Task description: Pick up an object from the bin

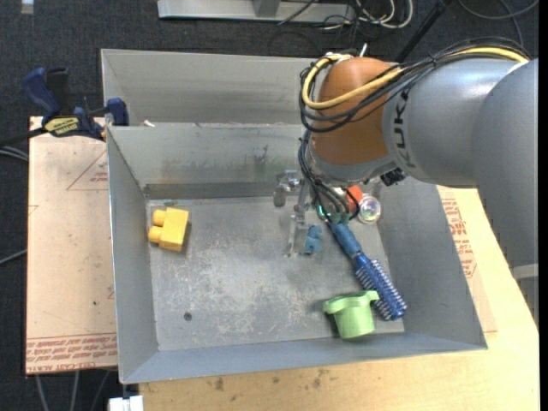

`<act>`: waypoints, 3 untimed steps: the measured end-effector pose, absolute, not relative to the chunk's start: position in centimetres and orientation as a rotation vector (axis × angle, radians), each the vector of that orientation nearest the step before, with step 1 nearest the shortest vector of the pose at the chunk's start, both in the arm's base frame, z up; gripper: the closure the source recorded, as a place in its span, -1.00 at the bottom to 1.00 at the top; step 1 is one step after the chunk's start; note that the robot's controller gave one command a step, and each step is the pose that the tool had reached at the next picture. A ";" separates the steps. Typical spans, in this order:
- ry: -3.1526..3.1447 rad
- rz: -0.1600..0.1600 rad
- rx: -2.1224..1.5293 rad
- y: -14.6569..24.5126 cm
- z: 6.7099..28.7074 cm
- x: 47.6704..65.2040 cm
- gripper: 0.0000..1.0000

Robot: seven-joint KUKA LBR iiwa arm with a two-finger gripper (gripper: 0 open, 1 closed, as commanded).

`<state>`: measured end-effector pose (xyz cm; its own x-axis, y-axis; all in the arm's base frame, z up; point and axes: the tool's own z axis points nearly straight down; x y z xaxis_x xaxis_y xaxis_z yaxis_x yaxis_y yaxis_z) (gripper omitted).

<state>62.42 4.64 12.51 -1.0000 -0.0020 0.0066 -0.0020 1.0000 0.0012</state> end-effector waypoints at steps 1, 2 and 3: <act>-3.137 0.003 0.129 -4.8 6.7 63.6 -1.00; -3.097 -0.001 0.524 -6.0 7.0 56.5 -1.00; -3.071 -0.006 0.682 0.9 7.2 56.8 -1.00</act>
Offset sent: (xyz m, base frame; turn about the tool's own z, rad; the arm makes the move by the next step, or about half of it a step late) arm 0.0125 -0.0891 -0.0551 -0.0882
